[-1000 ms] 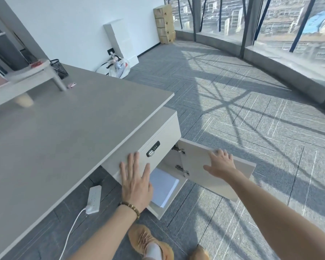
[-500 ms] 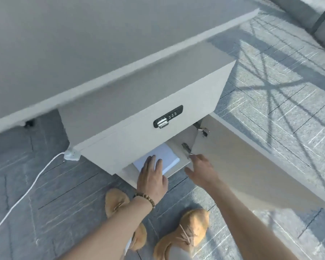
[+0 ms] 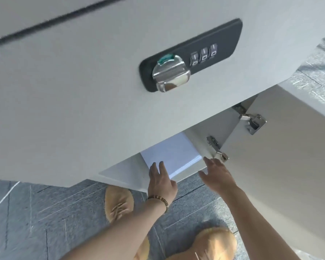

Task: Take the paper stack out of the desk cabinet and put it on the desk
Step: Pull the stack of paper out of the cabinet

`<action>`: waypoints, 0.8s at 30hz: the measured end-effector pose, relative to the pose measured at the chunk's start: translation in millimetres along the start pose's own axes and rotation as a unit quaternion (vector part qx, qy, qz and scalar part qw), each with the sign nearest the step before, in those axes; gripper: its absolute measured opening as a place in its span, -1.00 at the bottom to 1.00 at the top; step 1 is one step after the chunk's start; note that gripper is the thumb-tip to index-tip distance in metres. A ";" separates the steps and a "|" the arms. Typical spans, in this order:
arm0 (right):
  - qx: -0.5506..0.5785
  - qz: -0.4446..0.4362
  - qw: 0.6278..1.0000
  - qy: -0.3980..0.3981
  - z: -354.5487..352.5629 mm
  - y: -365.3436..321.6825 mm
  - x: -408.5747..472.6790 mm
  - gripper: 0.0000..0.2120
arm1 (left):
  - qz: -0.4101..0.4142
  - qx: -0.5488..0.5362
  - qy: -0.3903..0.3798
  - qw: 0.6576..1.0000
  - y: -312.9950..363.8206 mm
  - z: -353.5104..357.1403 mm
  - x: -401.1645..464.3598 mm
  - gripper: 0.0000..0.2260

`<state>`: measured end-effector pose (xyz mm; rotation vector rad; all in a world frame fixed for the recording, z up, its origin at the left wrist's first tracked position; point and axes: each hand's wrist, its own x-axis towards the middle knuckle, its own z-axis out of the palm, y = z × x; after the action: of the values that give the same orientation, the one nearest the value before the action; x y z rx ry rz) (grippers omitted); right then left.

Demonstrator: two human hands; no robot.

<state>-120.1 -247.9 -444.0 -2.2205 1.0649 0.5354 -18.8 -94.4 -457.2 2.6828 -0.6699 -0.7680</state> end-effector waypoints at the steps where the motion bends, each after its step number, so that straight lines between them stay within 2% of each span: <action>1: 0.007 0.005 1.000 -0.002 5.0 2.6 5.6 -0.37 | -0.012 -0.007 -0.002 1.000 -2.9 3.7 2.6 -0.36; 6: 0.025 0.014 1.000 -0.010 23.6 5.6 32.8 -0.36 | -0.115 -0.082 0.000 0.990 -12.5 20.6 23.6 -0.30; 12: 0.076 0.023 0.997 0.012 24.0 4.2 63.4 -0.53 | -0.171 -0.097 -0.007 0.980 -16.4 31.1 47.1 -0.25; 19: 0.126 -0.019 0.992 0.022 34.5 5.6 79.4 -0.42 | -0.196 -0.108 0.006 0.975 -15.3 35.7 59.9 -0.19; 24: 0.117 -0.025 0.993 0.020 39.2 0.4 101.5 -0.28 | -0.209 -0.183 0.003 0.960 -16.1 39.9 66.3 -0.13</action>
<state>-63.8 -277.6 -532.2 -2.0520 1.0337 0.3272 14.7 -118.9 -524.4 2.4954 0.0571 -0.8799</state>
